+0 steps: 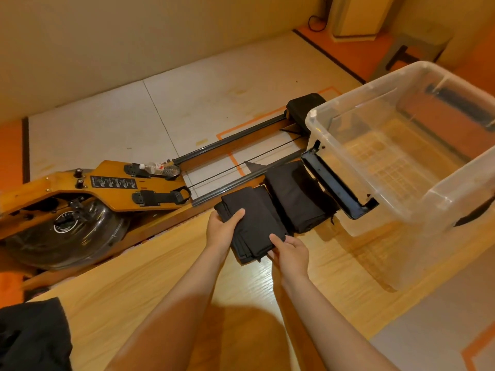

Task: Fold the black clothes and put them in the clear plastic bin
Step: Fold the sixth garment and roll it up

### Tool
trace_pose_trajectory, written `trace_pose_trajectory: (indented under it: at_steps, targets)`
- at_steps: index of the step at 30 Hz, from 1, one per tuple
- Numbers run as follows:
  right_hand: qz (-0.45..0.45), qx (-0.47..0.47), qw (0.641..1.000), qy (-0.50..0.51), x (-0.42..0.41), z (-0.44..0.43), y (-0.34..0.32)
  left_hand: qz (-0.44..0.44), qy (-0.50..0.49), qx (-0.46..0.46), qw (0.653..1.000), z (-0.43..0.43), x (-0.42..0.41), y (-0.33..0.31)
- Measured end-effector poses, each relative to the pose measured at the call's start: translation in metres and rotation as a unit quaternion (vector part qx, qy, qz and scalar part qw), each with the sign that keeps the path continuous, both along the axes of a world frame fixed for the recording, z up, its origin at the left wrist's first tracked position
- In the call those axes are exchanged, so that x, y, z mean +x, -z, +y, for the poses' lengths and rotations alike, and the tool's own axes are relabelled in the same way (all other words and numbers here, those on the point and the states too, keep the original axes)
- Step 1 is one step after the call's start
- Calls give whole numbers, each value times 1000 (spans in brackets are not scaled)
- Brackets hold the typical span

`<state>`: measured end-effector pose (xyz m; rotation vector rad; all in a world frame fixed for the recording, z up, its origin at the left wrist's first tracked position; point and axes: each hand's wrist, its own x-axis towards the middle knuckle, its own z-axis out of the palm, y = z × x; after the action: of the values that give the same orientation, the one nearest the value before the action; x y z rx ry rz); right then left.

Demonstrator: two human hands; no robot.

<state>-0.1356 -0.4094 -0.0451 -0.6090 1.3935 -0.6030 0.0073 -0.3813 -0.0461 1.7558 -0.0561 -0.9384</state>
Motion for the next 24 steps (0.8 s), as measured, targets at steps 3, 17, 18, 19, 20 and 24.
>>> trace_pose_trajectory:
  at_steps: [3, 17, 18, 19, 20, 24]
  targets:
    - [65, -50, 997, -15, 2, 4, -7, -24, -22, 31, 999, -10, 4, 6]
    - [-17, -83, 996, 34, 0, 4, -14, 48, 60, 19, 997, -29, 0, 4]
    - [-14, -68, 997, 30, 0, 3, -13, 62, 62, 21, 996, -30, -2, -4]
    - [-7, -56, 998, 24, 0, 2, -10, 77, 60, 16, 995, -31, -2, -7]
    - [0, -47, 999, 23, 0, 1, -8, 91, 60, 8, 994, -30, -1, -11]
    - [17, -36, 999, 24, -2, -5, -3, 59, 80, 46, 994, -18, -5, -22]
